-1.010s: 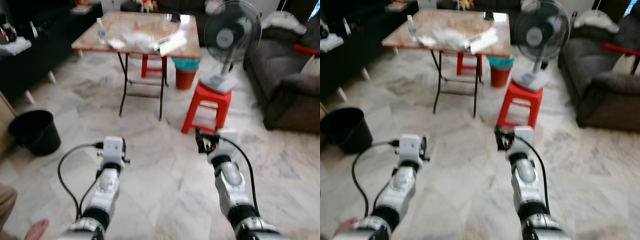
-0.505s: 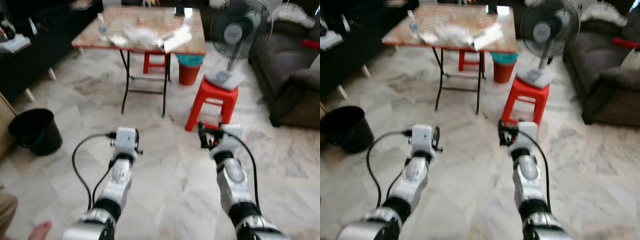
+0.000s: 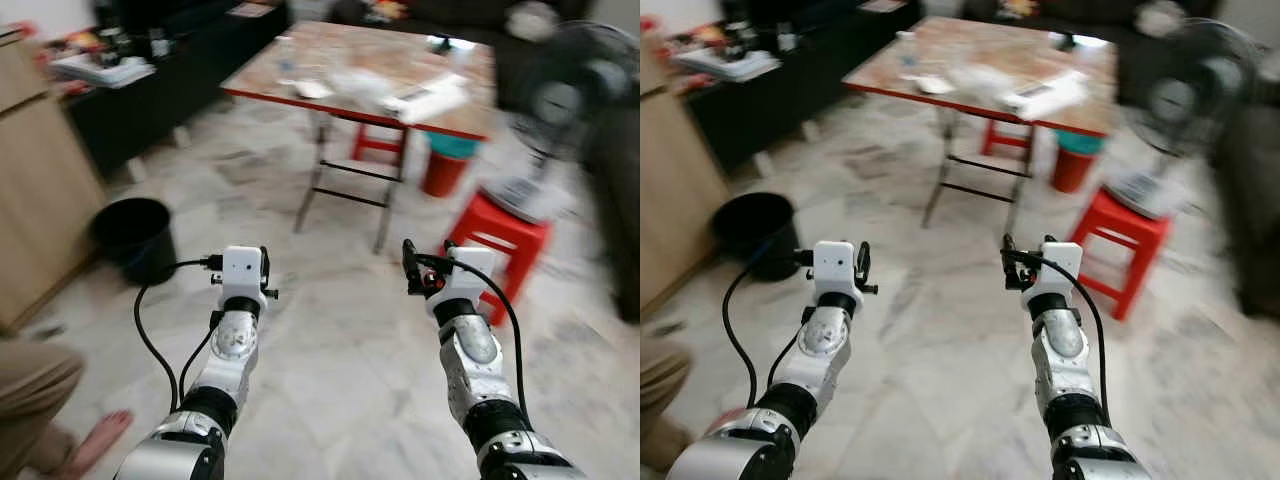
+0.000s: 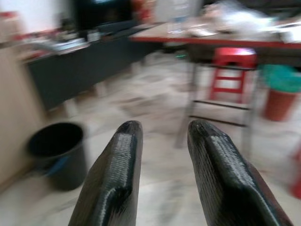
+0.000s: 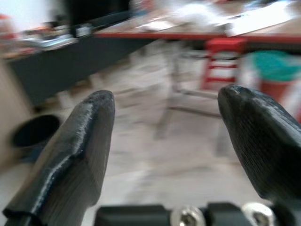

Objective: Picking trash to rubbish bin

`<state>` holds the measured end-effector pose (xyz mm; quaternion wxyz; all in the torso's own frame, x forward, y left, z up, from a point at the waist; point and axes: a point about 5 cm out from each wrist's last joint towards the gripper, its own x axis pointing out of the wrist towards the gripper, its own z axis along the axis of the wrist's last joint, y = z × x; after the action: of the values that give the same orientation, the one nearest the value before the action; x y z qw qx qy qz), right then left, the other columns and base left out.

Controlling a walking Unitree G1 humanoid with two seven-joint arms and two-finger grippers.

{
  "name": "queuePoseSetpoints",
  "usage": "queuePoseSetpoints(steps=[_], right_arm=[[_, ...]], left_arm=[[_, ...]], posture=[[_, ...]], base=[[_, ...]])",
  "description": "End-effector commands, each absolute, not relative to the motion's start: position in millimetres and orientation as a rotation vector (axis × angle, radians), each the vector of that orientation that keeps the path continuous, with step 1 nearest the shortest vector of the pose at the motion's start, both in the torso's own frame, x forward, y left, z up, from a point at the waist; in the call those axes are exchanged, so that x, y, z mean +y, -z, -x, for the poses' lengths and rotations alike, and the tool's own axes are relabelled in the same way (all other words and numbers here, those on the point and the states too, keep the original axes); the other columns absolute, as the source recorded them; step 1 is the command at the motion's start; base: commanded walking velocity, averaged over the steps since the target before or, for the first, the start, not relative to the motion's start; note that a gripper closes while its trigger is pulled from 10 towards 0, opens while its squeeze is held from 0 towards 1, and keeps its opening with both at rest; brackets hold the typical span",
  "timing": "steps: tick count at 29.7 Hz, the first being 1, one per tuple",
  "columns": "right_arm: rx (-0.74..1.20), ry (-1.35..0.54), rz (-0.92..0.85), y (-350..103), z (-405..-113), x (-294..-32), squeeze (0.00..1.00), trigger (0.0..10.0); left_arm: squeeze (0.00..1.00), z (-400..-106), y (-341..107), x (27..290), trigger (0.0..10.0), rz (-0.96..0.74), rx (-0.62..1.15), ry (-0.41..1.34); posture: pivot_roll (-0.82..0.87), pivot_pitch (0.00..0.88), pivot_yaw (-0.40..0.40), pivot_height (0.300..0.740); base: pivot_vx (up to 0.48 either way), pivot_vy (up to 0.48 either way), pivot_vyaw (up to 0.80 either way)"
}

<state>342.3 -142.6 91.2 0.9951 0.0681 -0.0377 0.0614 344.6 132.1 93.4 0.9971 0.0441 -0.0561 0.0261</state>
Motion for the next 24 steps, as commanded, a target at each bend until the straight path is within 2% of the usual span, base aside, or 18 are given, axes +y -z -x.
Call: queuePoseSetpoints(steps=[1, 12, 20, 24], right_arm=[[-0.075, -0.105, -0.153, -92.4, -342.9, -149.1, 0.00, 10.0], [-0.086, -0.103, -0.159, -94.6, -343.3, -148.7, 0.00, 10.0], [-0.087, -0.104, -0.170, -97.4, -345.9, -147.6, 0.00, 10.0], [-0.106, -0.109, -0.154, -98.9, -344.8, -147.1, 0.00, 10.0]], left_arm=[[0.00, -348.6, -103.1, 123.2, 10.0, -0.084, -0.149, -0.036], [0.00, -348.8, -103.7, 124.9, 10.0, -0.084, -0.150, -0.040], [0.00, -348.8, -103.0, 126.9, 10.0, -0.083, -0.145, -0.049], [0.00, -349.1, -104.0, 126.0, 10.0, -0.085, -0.149, -0.046]], posture=[[-0.11, 0.000, -0.047, 0.740], [-0.12, 0.000, -0.045, 0.740], [-0.11, 0.000, -0.045, 0.740], [-0.11, 0.000, -0.044, 0.740]], base=[[0.469, 0.000, 0.00], [0.469, 0.000, 0.00], [0.469, 0.000, -0.70], [0.469, 0.000, -0.24]])
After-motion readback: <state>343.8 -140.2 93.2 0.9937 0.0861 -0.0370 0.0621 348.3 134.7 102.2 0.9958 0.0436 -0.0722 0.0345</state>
